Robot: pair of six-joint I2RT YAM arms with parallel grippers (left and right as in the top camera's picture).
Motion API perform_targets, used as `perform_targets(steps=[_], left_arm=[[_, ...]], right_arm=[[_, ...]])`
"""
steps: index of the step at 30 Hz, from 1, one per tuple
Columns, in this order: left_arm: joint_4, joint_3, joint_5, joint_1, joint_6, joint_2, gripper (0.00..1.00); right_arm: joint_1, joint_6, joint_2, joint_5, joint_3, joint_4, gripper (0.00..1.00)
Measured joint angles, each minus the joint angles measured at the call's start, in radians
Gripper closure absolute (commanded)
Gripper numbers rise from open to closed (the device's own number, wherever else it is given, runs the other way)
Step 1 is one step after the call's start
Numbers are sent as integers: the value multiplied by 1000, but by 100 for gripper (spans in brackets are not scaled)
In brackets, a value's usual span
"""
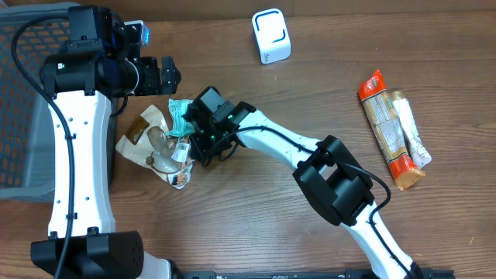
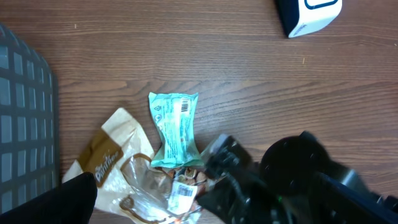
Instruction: Scan the item barcode
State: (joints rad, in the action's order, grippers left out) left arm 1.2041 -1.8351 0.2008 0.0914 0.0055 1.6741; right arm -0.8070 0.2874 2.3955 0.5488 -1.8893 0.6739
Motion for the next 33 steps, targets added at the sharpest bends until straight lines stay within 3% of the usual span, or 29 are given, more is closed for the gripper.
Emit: perform_targets(steps=[6, 15, 18, 22, 28, 33], left_arm=[[0, 0, 0, 0, 0, 0, 0], [0, 0, 0, 0, 0, 0, 0], [0, 0, 0, 0, 0, 0, 0], [0, 0, 0, 0, 0, 0, 0], [0, 0, 0, 0, 0, 0, 0], [0, 0, 0, 0, 0, 0, 0]], right_arm=[[95, -16, 0, 12, -7, 171, 96], [245, -233, -62, -35, -9, 519, 96], [278, -273, -89, -92, -9, 552, 78], [340, -305, -102, -147, -13, 549, 64], [441, -306, -102, -142, -101, 547, 57], [444, -307, -106, -51, -142, 542, 51]])
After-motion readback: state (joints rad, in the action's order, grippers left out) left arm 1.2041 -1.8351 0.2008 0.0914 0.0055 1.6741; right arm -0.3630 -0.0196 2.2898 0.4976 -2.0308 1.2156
